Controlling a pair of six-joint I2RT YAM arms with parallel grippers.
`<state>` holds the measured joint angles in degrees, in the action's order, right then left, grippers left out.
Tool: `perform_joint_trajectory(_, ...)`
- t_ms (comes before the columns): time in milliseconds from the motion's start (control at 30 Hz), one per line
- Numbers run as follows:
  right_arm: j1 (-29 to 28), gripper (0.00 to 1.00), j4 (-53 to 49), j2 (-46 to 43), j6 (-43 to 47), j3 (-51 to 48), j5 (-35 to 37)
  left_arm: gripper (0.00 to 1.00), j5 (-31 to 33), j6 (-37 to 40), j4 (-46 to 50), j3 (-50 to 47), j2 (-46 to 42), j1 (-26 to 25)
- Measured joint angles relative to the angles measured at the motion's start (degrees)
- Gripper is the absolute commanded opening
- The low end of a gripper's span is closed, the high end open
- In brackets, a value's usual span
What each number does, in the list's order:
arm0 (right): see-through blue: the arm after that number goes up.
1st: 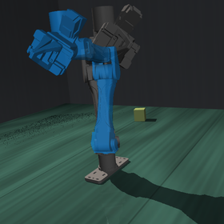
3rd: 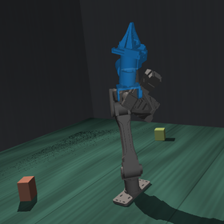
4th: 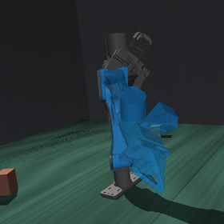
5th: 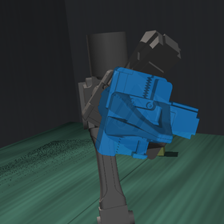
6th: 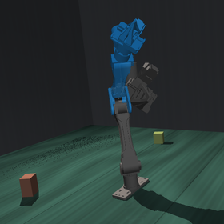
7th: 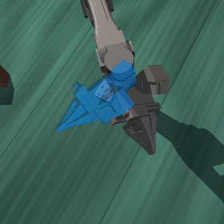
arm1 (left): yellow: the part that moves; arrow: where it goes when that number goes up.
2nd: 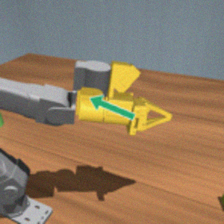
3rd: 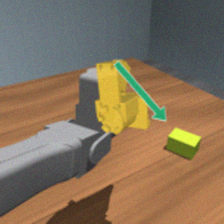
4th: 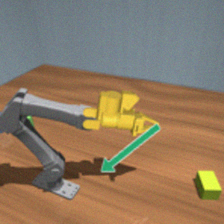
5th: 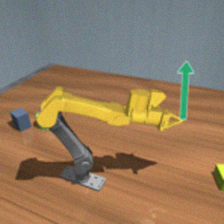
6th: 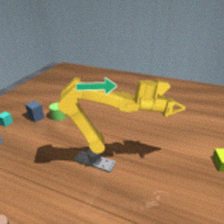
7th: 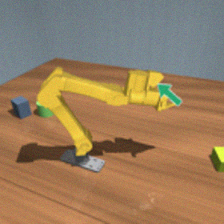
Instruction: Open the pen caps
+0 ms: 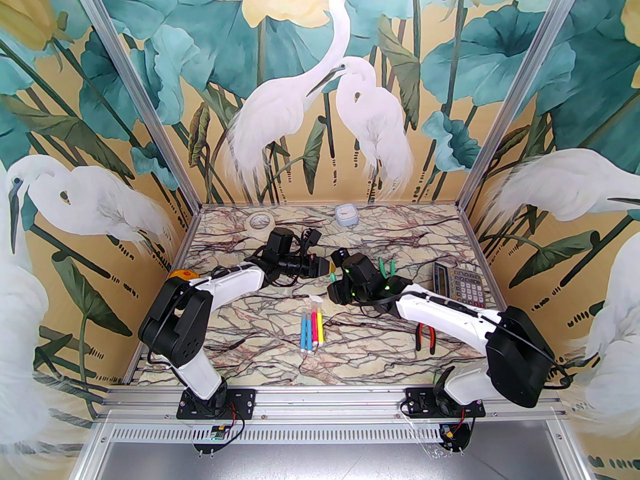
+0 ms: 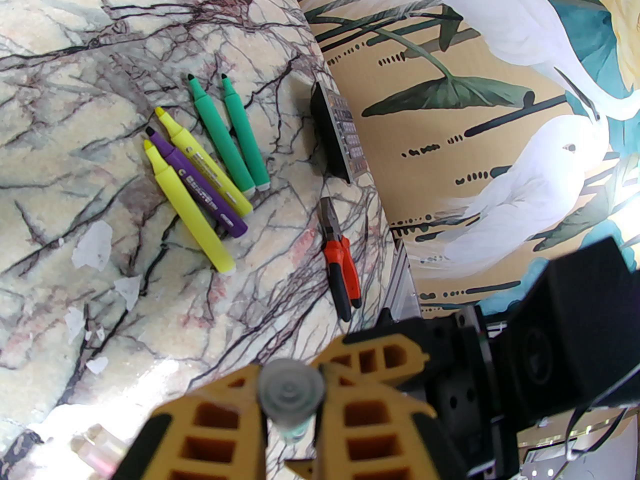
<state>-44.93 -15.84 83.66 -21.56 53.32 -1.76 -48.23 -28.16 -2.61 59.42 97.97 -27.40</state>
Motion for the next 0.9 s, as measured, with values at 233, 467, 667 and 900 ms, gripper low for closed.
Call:
perform_joint_trajectory(233, 0.0, 0.41, 2.43, 1.46, -0.04, -0.28, -0.02, 0.06, -1.22, -2.14, -1.44, 0.0, 0.0, 0.0)
perform_joint_trajectory(467, 0.07, 0.31, 3.72, 2.4, -0.22, -0.37, -0.11, 0.06, -2.34, -4.17, -3.96, 0.0, 0.0, 0.0)
perform_joint_trajectory(667, 0.76, 0.12, 4.17, 2.4, -0.68, -0.57, -0.24, 0.05, -2.91, -5.9, -5.97, -0.07, 0.0, 0.0)
perform_joint_trajectory(900, 0.79, 0.0, 4.76, 2.38, -0.59, -1.29, -1.22, 0.0, -3.17, -7.41, -6.45, -0.92, 0.04, 0.57)
